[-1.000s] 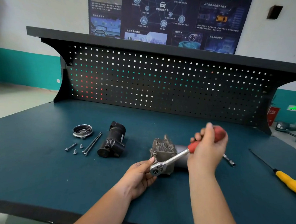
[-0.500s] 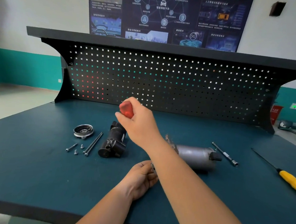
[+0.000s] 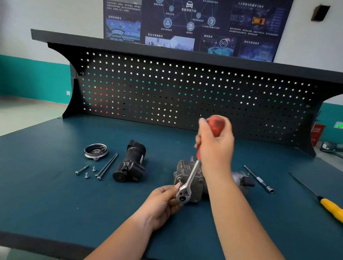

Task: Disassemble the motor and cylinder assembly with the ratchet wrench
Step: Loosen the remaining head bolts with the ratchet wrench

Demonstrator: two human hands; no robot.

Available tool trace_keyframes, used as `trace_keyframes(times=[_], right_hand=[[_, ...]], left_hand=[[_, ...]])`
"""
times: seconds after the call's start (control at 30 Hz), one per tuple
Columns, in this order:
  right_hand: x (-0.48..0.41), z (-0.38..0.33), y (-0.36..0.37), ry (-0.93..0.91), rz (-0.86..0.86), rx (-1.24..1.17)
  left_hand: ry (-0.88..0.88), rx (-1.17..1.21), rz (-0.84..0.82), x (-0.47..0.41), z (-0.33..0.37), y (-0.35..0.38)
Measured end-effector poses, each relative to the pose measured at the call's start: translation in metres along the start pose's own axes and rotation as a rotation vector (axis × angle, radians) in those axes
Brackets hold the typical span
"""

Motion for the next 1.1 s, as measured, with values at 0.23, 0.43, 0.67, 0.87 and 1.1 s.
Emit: trace_keyframes(times=[0.23, 0.43, 0.67, 0.87, 1.1], right_hand=[[0.027, 0.032, -0.086, 0.107, 0.475, -0.194], [0.089, 0.079, -0.139, 0.303, 0.828, -0.354], [0.091, 0.080, -0.138, 0.298, 0.852, -0.363], [0.047, 0.046, -0.108, 0.139, 0.648, -0.261], [0.004, 0.014, -0.042, 0.047, 0.200, -0.092]], left_hand=[[0.013, 0.020, 0.006, 0.002, 0.002, -0.001], [0.027, 0.007, 0.004, -0.002, 0.002, -0.003], [0.040, 0.010, 0.008, 0.000, 0.002, -0.003], [0.149, 0.030, 0.055, 0.003, 0.013, -0.007], [0.039, 0.018, -0.070, 0.001, 0.006, 0.005]])
Point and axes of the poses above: each hand's wrist, its own x-axis away from the middle knuckle, its own y-axis out of the palm, z = x × y, the point moved 10 cm from there along -x, towards the middle knuckle, and after that the axes turned 8 degrees about -y, right-handed, at the moved point
